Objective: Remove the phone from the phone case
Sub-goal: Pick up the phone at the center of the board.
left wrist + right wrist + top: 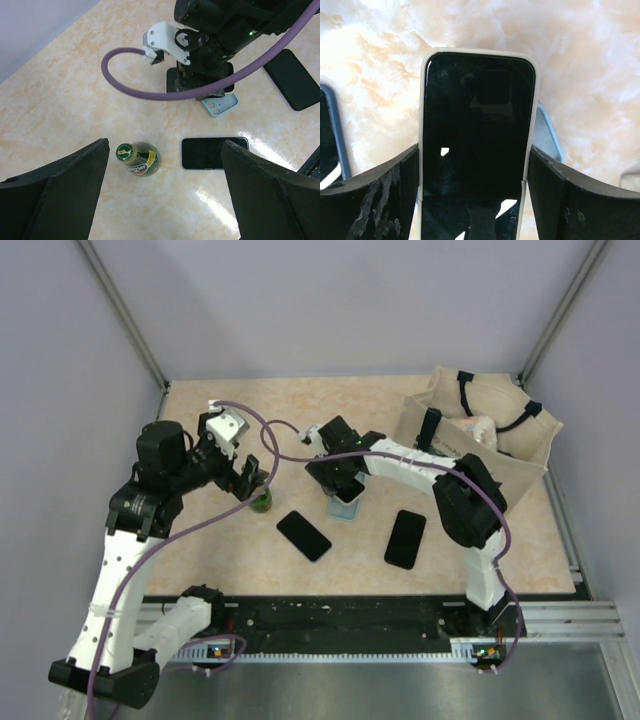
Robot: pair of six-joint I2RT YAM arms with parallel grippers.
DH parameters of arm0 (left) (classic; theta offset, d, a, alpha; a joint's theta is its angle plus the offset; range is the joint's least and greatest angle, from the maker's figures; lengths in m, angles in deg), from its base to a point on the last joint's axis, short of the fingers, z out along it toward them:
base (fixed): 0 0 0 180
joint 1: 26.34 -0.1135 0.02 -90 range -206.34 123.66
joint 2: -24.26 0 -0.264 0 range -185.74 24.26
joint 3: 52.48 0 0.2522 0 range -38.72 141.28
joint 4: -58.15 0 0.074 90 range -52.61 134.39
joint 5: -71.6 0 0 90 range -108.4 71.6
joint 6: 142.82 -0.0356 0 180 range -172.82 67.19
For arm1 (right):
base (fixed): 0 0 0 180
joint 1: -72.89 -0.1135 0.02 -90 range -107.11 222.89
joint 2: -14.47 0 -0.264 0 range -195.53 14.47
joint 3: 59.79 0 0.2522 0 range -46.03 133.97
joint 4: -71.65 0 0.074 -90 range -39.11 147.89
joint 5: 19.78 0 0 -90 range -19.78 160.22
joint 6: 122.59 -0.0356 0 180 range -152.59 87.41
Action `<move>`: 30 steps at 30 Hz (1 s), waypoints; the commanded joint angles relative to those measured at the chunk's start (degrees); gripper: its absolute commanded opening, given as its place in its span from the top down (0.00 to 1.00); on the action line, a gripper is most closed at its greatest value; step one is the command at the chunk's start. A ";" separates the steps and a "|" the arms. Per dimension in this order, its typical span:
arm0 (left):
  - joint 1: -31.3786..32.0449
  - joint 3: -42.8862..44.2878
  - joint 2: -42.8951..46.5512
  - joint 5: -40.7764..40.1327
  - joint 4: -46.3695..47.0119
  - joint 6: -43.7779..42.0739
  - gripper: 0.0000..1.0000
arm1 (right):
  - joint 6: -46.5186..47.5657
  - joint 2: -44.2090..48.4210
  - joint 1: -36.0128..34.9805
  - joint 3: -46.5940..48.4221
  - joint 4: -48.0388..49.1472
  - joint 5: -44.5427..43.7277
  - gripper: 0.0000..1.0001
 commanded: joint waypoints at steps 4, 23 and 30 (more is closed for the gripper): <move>-1.22 1.83 0.72 -0.59 5.51 5.75 0.01 | 0.53 11.03 2.50 4.61 0.10 3.98 1.00; -1.57 -1.41 -8.76 0.28 25.54 36.95 0.01 | 1.23 23.60 5.14 9.00 -0.17 10.22 1.00; -1.48 -1.07 -14.56 6.53 32.85 42.31 0.04 | 3.16 27.03 4.88 9.10 1.05 14.44 1.00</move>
